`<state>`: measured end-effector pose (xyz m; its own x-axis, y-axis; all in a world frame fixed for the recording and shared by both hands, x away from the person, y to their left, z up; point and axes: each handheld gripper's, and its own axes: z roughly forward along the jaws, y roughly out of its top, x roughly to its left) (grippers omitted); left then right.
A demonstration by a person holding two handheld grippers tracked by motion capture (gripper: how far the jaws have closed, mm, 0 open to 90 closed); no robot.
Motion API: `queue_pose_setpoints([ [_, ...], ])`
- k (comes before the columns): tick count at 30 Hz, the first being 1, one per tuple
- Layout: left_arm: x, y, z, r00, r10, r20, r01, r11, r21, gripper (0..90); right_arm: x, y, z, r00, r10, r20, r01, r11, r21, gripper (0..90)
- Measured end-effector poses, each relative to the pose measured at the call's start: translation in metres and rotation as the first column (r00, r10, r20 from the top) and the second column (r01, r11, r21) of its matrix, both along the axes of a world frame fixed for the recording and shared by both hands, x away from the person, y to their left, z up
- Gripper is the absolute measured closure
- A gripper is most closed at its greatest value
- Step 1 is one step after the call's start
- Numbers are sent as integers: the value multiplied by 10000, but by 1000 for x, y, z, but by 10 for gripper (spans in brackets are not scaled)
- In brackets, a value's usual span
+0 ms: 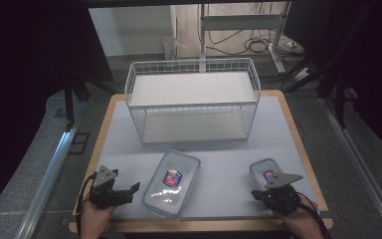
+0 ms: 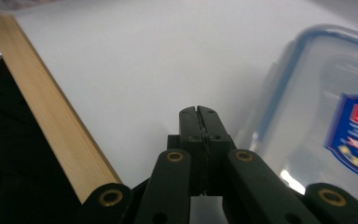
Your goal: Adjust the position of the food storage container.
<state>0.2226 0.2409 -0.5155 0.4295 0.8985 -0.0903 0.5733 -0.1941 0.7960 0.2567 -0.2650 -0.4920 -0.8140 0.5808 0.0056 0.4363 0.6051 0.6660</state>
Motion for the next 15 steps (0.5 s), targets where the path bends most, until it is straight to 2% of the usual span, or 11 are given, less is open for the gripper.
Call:
queue_pose_setpoints([
  [2, -5, 1, 1, 9999, -51, -106, 47, 9995, -325, 66, -1, 3, 2, 9998, 165, 66, -167, 9996, 230, 892],
  [3, -5, 1, 1, 9999, -51, -106, 47, 9995, -325, 73, -2, 6, 4, 9997, 235, 76, -237, 9991, 351, 892],
  [4, -12, 0, 3, 9996, -191, -209, 173, 9966, -809, 95, -2, 9, 6, 9994, 329, 121, -335, 9984, 464, 891],
  [7, -19, -2, 4, 9992, -320, -224, 300, 9961, -826, 186, 3, 19, 11, 9984, 539, 184, -551, 9960, 704, 885],
  [9, -35, -4, 6, 9990, -430, -146, 413, 9942, -988, 297, 8, 29, 13, 9968, 761, 224, -777, 9935, 833, 875],
  [11, -38, -4, 6, 9989, -440, -150, 421, 9932, -1088, 414, 13, 35, 13, 9956, 904, 238, -922, 9918, 888, 874],
  [12, -46, -4, 5, 9977, -613, -273, 579, 9920, -1123, 525, 21, 47, 14, 9933, 1120, 290, -1144, 9884, 998, 875],
  [15, -56, -10, 2, 9937, -959, -577, 905, 9918, -902, 679, 31, 61, 15, 9914, 1252, 382, -1286, 9863, 1032, 877],
])
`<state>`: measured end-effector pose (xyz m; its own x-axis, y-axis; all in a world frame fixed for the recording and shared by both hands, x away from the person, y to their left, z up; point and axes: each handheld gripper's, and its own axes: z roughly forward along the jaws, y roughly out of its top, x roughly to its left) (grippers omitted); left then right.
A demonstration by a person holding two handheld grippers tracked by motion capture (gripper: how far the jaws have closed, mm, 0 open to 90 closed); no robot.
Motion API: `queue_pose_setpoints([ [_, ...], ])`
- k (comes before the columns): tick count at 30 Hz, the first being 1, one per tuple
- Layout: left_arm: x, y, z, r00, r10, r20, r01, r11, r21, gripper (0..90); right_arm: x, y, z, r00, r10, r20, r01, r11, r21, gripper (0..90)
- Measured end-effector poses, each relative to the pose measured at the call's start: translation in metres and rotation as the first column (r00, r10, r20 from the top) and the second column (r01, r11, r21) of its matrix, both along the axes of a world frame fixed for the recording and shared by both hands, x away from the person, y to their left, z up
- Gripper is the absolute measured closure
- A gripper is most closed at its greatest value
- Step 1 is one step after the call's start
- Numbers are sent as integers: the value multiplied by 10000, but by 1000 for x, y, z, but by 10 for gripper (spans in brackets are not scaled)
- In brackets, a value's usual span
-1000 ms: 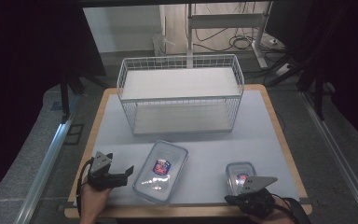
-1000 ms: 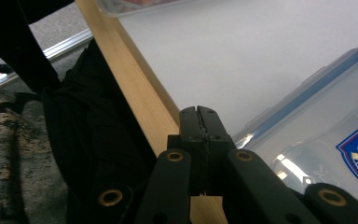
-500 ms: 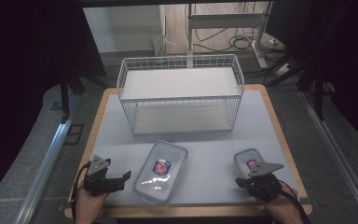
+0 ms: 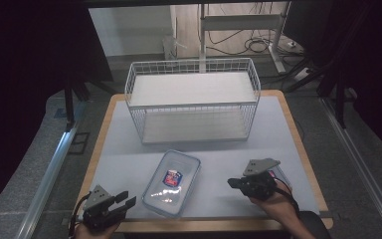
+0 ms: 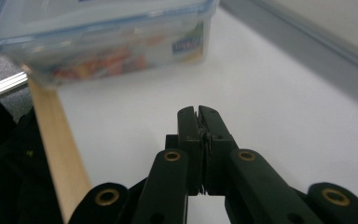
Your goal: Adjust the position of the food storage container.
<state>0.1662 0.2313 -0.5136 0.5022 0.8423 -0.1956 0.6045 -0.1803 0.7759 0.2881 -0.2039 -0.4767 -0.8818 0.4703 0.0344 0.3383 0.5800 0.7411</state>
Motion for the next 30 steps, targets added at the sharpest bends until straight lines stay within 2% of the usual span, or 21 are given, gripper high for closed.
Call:
queue_pose_setpoints([
  [2, -5, -5, -1, 9996, -237, -140, 238, 9997, 52, 759, 8, 8, 0, 10000, 19, -15, -19, 10000, 81, 878],
  [3, -5, -5, -1, 9996, -237, -140, 238, 9997, 52, 783, 8, 8, 0, 10000, 19, -15, -19, 10000, 81, 878],
  [4, -8, -11, -2, 9986, -453, -272, 455, 9989, 61, 798, 16, 14, 0, 10000, -13, -98, 15, 9998, 218, 877],
  [6, -9, -14, -3, 9977, -595, -329, 597, 9982, 50, 813, 21, 19, 0, 9999, -83, -129, 87, 9995, 291, 877],
  [8, -9, -25, -5, 9939, -944, -569, 953, 9953, 138, 828, 26, 22, -1, 9998, -117, -134, 121, 9995, 301, 877],
  [13, -4, -37, -7, 9894, -1180, -847, 1216, 9918, 388, 830, 34, 25, -3, 9992, -319, -250, 327, 9990, 319, 877],
  [17, 1, -37, -8, 9898, -1045, -972, 1074, 9939, 256, 848, 41, 23, -5, 9977, -544, -404, 556, 9980, 303, 876],
  [18, 6, -36, -9, 9914, -833, -1013, 868, 9958, 307, 849, 43, 22, -6, 9972, -605, -436, 618, 9976, 311, 875],
  [23, 23, -32, -12, 9916, -531, -1178, 612, 9960, 659, 847, 50, 24, -6, 9954, -820, -486, 837, 9959, 345, 864],
  [27, 32, -27, -13, 9909, -402, -1287, 483, 9970, 601, 834, 56, 30, -8, 9943, -873, -617, 898, 9952, 392, 862],
  [30, 44, -24, -13, 9898, -255, -1404, 330, 9981, 511, 838, 66, 42, -11, 9935, -974, -589, 989, 9948, 225, 877],
])
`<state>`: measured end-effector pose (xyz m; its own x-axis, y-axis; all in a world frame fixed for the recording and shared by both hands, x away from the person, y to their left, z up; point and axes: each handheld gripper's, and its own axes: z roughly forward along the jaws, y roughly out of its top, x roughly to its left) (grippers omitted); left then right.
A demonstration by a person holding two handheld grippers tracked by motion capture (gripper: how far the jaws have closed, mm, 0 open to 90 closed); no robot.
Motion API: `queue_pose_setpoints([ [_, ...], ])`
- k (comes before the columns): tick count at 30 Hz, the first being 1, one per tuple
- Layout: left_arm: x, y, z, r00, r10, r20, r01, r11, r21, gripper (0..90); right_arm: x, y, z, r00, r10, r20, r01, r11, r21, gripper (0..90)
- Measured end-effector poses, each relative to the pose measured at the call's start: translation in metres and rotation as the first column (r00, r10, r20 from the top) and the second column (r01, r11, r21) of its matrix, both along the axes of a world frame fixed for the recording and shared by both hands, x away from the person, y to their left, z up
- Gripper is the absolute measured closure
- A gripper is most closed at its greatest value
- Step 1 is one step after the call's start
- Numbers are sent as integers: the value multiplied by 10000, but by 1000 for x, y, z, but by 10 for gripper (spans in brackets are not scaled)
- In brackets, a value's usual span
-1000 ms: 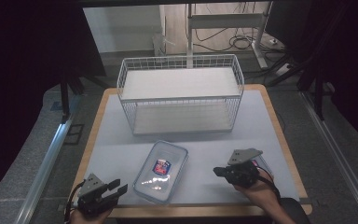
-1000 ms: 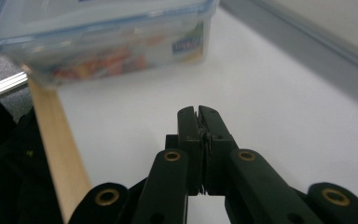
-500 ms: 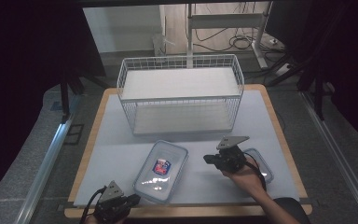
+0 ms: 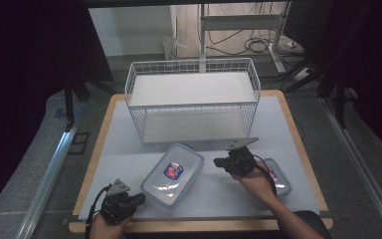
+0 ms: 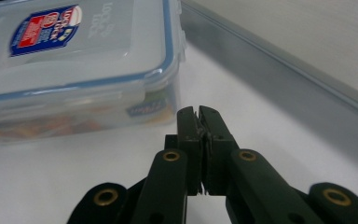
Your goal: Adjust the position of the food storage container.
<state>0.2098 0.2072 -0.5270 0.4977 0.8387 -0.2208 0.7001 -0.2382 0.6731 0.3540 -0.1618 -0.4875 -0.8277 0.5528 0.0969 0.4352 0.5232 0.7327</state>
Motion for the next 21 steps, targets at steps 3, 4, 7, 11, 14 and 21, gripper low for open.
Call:
queue_pose_setpoints([
  [3, 10, 0, 0, 10000, 54, 5, -54, 10000, 17, 850, 10, 11, -3, 9999, -102, 74, 103, 9998, -155, 887],
  [4, 13, 0, 0, 10000, 50, 6, -50, 10000, 26, 856, 13, 15, -4, 9999, -143, 87, 144, 9997, -212, 888],
  [7, 26, 0, 0, 10000, 69, -13, -69, 10000, 32, 870, 21, 23, -7, 9997, -207, 145, 211, 9994, -282, 891],
  [11, 42, 0, 1, 9997, 237, 20, -237, 9995, 217, 899, 25, 25, -11, 9992, -391, -47, 389, 9985, -382, 892],
  [14, 53, -1, 1, 9995, 310, -28, -310, 9994, 179, 899, 24, 20, -11, 9990, -413, -195, 406, 9987, -324, 893],
  [21, 76, -14, 4, 9999, 150, -47, -147, 9983, 566, 900, 8, 11, -12, 9992, -326, -234, 304, 9956, -886, 893],
])
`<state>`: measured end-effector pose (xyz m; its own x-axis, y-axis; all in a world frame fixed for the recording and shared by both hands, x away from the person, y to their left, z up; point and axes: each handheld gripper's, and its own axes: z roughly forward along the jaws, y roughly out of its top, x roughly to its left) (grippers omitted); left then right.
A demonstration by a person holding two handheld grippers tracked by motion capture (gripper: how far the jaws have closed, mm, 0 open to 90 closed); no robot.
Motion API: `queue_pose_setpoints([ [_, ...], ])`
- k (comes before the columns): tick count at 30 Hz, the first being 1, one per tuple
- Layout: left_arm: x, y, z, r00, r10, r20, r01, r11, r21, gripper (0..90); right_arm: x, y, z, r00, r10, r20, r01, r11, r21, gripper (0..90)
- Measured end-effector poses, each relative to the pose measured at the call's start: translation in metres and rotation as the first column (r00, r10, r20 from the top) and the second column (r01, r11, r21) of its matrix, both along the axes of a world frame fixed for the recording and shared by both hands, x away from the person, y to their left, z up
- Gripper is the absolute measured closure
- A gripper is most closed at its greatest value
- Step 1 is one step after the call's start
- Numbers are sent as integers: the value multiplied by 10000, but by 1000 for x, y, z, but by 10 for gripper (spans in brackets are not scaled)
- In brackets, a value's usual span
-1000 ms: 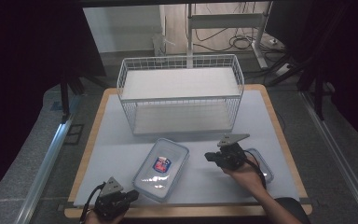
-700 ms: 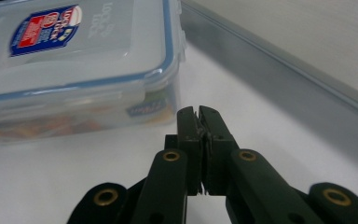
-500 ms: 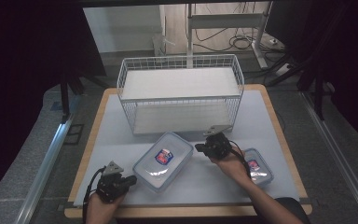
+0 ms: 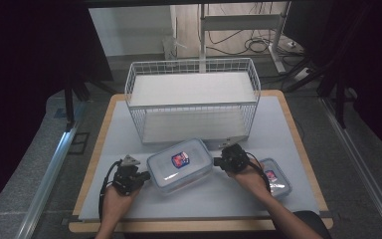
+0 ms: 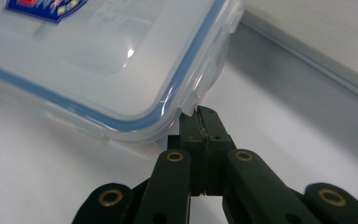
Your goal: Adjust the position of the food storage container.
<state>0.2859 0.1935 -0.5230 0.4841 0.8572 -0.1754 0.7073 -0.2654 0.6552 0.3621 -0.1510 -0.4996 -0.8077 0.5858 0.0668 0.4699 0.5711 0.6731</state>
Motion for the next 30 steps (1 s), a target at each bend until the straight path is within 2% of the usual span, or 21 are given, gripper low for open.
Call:
queue_pose_setpoints([
  [1, 0, 0, 0, 10000, 0, 0, 0, 10000, 0, 900, 0, 0, 0, 10000, 0, 0, 0, 10000, 0, 893],
  [4, 12, -4, -1, 9999, 2, -162, -5, 9997, -225, 900, -11, -9, 3, 9999, 19, -109, -20, 10000, -96, 893],
  [6, 15, -8, -1, 9999, -36, -161, 34, 9998, -180, 900, -17, -14, 4, 9998, 35, -179, -37, 10000, -68, 892],
  [8, 16, -10, -1, 9998, -80, -163, 77, 9998, -175, 900, -21, -18, 6, 9995, 1, -319, -1, 10000, 20, 892],
  [10, 13, -13, -1, 9992, -336, -206, 332, 9993, -189, 900, -26, -22, 7, 9993, -56, -361, 55, 10000, -28, 892],
  [11, 7, -13, 1, 9989, -441, -146, 440, 9990, -51, 899, -27, -24, 7, 9994, -46, -356, 46, 10000, -6, 892],
  [12, 4, -12, 4, 9990, -429, -84, 428, 9990, -103, 899, -28, -24, 8, 9995, -24, -330, 24, 10000, 1, 892],
  [13, 2, -10, 5, 9991, -428, 4, 428, 9987, -265, 899, -29, -24, 8, 9996, -13, -299, 13, 10000, 11, 892],
  [15, -2, -5, 8, 9991, -417, -10, 415, 9952, -892, 898, -29, -23, 7, 9996, 44, -286, -47, 9999, -91, 892],
  [17, -4, -6, 7, 9993, -381, 47, 383, 9973, -623, 898, -31, -22, 7, 9995, 135, -277, -137, 9999, -74, 893],
  [21, -4, -6, 7, 9995, -315, 66, 318, 9977, -596, 900, -36, -19, 7, 9998, 179, -99, -181, 9995, -248, 892],
  [30, -7, -17, 8, 9981, -600, 154, 607, 9970, -475, 900, -65, -32, 9, 9990, 343, -292, -339, 9993, 144, 892],
])
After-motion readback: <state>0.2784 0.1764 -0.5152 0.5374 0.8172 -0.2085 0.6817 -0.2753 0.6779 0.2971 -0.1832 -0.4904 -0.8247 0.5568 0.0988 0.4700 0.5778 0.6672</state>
